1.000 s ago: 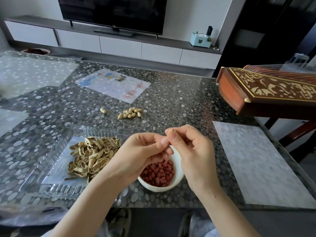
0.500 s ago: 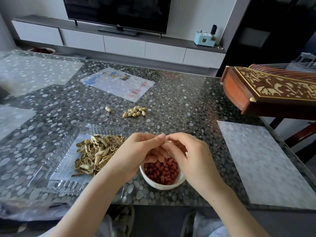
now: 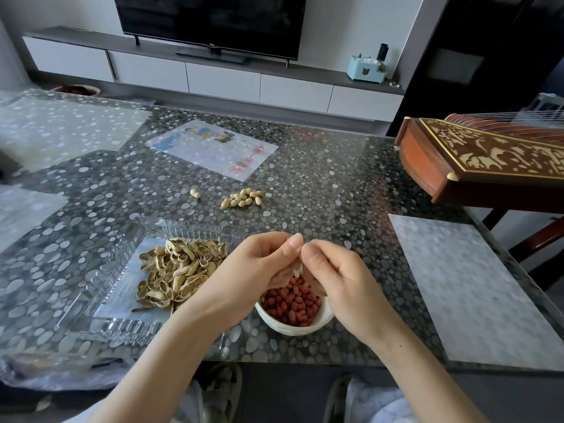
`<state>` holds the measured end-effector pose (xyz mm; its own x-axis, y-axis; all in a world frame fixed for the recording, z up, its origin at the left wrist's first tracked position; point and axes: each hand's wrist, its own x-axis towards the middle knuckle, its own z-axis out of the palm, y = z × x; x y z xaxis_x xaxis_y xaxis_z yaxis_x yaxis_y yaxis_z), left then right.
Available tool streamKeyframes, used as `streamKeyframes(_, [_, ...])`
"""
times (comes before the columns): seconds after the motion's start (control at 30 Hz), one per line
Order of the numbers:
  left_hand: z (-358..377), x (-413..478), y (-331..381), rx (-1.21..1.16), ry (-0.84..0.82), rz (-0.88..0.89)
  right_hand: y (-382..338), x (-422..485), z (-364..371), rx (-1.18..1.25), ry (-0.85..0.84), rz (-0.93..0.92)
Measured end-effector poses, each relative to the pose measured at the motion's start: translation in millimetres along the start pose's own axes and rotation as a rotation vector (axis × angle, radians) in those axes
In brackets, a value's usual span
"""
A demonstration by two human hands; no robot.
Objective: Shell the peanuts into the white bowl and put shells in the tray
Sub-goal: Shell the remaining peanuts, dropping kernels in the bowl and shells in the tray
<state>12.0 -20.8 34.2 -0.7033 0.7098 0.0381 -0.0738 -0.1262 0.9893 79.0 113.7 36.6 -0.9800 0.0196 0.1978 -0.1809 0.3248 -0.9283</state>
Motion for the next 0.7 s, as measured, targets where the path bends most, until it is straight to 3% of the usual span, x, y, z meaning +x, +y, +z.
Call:
streamKeyframes(0.2, [6.2, 1.1, -8.8, 0.204, 0.117, 0.017, 7.9, 1.4, 7.0, 0.062, 0.060, 0.132])
streamKeyframes(0.33, [7.9, 2.7, -10.6, 0.155, 0.160, -0.019, 8.2, 3.1, 5.5, 0.105, 0.111, 0.265])
streamKeyframes(0.6, [2.7, 5.6, -9.3, 0.014, 0.125, -0.095, 4.6, 6.3, -4.9, 0.597, 0.028, 0.485])
streamKeyframes(0.7, [2.1, 5.8, -7.9, 0.040, 0.180, -0.118, 6.5, 6.6, -9.0, 0.522, 0.073, 0.504])
